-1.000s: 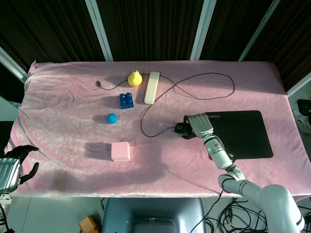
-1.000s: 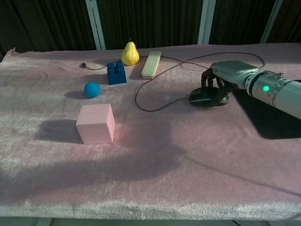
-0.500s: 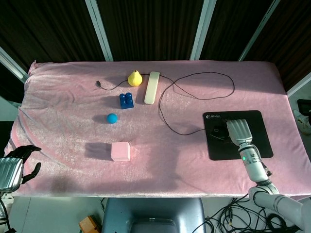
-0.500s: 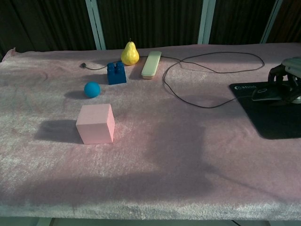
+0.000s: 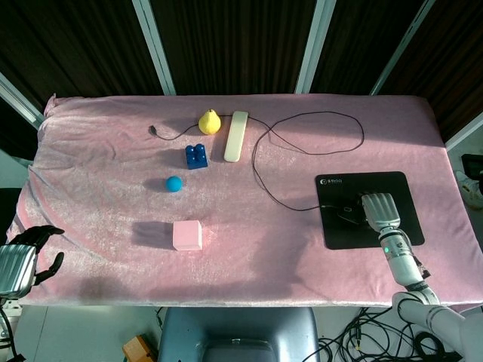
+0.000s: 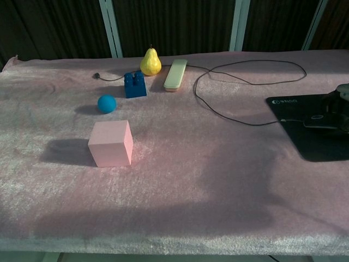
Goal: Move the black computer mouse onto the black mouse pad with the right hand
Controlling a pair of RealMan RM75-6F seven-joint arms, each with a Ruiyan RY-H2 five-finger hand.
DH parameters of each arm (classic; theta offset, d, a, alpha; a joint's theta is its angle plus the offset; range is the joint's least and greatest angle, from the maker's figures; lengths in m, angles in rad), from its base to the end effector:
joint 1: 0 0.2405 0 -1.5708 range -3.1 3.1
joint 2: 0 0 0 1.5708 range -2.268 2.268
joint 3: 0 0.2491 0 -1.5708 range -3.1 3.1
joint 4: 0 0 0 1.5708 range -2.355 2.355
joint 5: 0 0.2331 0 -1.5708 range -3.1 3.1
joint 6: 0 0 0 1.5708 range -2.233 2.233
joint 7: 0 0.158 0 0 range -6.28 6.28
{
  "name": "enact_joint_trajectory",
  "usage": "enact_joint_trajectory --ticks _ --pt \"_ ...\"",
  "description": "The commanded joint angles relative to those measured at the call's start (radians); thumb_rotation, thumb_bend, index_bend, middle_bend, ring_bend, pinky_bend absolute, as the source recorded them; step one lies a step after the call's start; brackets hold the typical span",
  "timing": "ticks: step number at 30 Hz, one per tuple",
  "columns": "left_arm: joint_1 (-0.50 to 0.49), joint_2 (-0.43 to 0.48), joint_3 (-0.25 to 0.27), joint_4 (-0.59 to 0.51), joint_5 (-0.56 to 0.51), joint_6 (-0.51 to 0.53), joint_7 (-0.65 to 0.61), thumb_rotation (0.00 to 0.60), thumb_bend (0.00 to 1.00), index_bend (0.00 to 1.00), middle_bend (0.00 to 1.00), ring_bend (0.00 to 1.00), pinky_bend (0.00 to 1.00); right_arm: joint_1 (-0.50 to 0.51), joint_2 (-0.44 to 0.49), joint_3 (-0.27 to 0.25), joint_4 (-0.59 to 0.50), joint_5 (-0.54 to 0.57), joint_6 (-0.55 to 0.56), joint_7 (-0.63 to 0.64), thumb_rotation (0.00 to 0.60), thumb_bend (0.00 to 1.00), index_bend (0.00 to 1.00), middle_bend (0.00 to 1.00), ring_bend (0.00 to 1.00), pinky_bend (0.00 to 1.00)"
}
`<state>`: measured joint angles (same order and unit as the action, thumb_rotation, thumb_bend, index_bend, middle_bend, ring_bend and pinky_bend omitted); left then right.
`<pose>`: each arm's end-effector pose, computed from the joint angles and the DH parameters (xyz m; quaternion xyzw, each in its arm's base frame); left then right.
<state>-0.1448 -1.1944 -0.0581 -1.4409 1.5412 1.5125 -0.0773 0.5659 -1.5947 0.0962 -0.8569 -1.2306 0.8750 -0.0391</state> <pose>-0.3214 0.2200 0.1313 -0.6097 -0.3459 -0.4190 0.5771 -0.3438 -0.3789 0.0144 0.6927 -0.3878 0.2346 0.5610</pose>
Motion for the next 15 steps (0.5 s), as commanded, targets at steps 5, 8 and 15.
enact_joint_trajectory --ticks 5,8,15 --pt "0.000 -0.001 0.002 -0.001 0.003 0.001 0.006 0.600 0.36 0.36 0.35 0.29 0.46 -0.052 0.126 -0.018 -0.173 -0.092 0.100 0.116 0.600 0.26 0.00 0.02 0.00 0.05" --pt "0.000 -0.002 0.002 -0.001 0.003 0.001 0.011 0.600 0.36 0.36 0.35 0.29 0.46 -0.099 0.198 -0.022 -0.291 -0.139 0.210 0.161 0.600 0.25 0.00 0.00 0.00 0.03" --pt "0.000 -0.005 0.002 -0.002 0.001 -0.001 0.022 0.600 0.36 0.36 0.35 0.29 0.46 -0.267 0.296 -0.024 -0.565 -0.162 0.501 0.134 0.600 0.25 0.00 0.00 0.00 0.04"
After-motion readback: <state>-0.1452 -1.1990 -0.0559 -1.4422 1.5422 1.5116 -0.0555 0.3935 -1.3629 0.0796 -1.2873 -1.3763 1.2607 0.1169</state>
